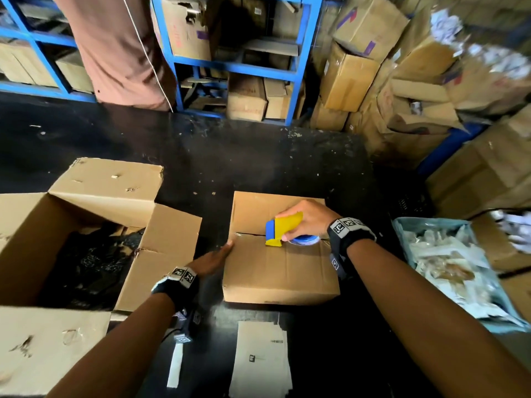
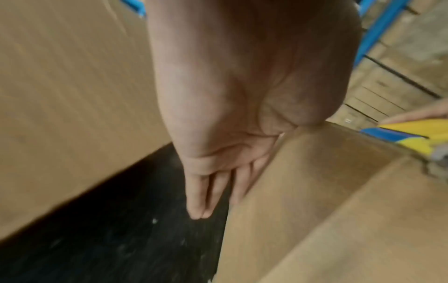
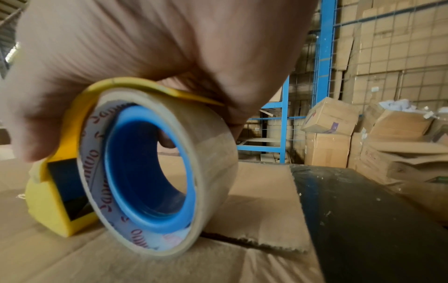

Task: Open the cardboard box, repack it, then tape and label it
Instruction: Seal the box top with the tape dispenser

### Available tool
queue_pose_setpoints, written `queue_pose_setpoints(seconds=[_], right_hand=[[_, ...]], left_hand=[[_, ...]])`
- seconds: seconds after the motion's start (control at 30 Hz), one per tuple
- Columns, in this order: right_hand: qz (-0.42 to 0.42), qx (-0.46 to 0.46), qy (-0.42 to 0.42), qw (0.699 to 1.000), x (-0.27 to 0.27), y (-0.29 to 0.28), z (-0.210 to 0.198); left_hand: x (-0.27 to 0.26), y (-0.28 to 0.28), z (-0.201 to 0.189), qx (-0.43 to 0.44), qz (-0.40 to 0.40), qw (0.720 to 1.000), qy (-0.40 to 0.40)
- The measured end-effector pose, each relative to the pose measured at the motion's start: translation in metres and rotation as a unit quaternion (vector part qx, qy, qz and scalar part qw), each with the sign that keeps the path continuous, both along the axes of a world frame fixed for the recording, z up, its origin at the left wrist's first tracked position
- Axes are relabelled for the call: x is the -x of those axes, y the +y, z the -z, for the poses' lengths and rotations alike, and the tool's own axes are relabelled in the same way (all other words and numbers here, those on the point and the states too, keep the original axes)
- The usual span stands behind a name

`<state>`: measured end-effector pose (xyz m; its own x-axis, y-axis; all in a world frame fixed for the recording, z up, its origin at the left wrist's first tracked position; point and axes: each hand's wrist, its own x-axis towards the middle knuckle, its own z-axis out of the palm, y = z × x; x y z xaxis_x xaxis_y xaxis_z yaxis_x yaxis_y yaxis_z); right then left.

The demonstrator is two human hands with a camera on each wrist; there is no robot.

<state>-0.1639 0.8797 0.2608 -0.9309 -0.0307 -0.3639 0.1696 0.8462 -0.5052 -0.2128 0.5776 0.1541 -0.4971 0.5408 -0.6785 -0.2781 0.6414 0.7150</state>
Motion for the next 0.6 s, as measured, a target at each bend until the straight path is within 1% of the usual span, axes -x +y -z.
queue_pose_setpoints(seconds=[0.03, 0.07, 0.1, 0.17, 0.2, 0.27, 0.33, 0.37, 0.43, 0.5, 0.6], right_hand=[[-0.005, -0.011, -0.005, 1.0, 0.001, 0.0, -0.001], [-0.01, -0.021, -0.007, 1.0, 0.001, -0.001, -0.002], [-0.015, -0.033, -0.009, 0.999, 0.001, -0.001, -0.003], [-0.032, -0.056, -0.005, 0.998, 0.001, -0.002, -0.005], [-0.042, -0.065, -0.004, 0.997, 0.001, -0.003, -0.007], [-0.065, -0.074, -0.005, 0.995, 0.0, -0.005, -0.009], [-0.077, -0.074, 0.0, 0.994, -0.002, -0.005, -0.01], [-0.075, -0.073, 0.005, 0.994, -0.002, -0.005, -0.01], [-0.069, -0.072, 0.015, 0.995, -0.002, -0.005, -0.009], [-0.078, -0.082, 0.017, 0.993, -0.002, -0.004, -0.008], [-0.091, -0.098, 0.021, 0.991, 0.001, -0.005, -0.008]], left_hand=[[0.004, -0.001, 0.0, 0.038, 0.002, 0.994, 0.1], [0.007, 0.0, -0.002, 0.069, 0.003, 0.979, 0.192], [0.008, 0.005, -0.007, 0.083, 0.014, 0.96, 0.268], [0.002, 0.021, -0.014, 0.077, 0.059, 0.91, 0.403], [-0.001, 0.029, -0.014, 0.071, 0.091, 0.887, 0.446], [-0.01, 0.045, -0.016, 0.065, 0.165, 0.858, 0.482], [-0.017, 0.058, -0.011, 0.101, 0.226, 0.834, 0.493], [-0.021, 0.062, -0.01, 0.127, 0.24, 0.829, 0.489], [-0.028, 0.065, -0.006, 0.16, 0.239, 0.817, 0.499], [-0.033, 0.066, -0.003, 0.167, 0.227, 0.8, 0.53], [-0.038, 0.067, -0.005, 0.176, 0.214, 0.795, 0.54]])
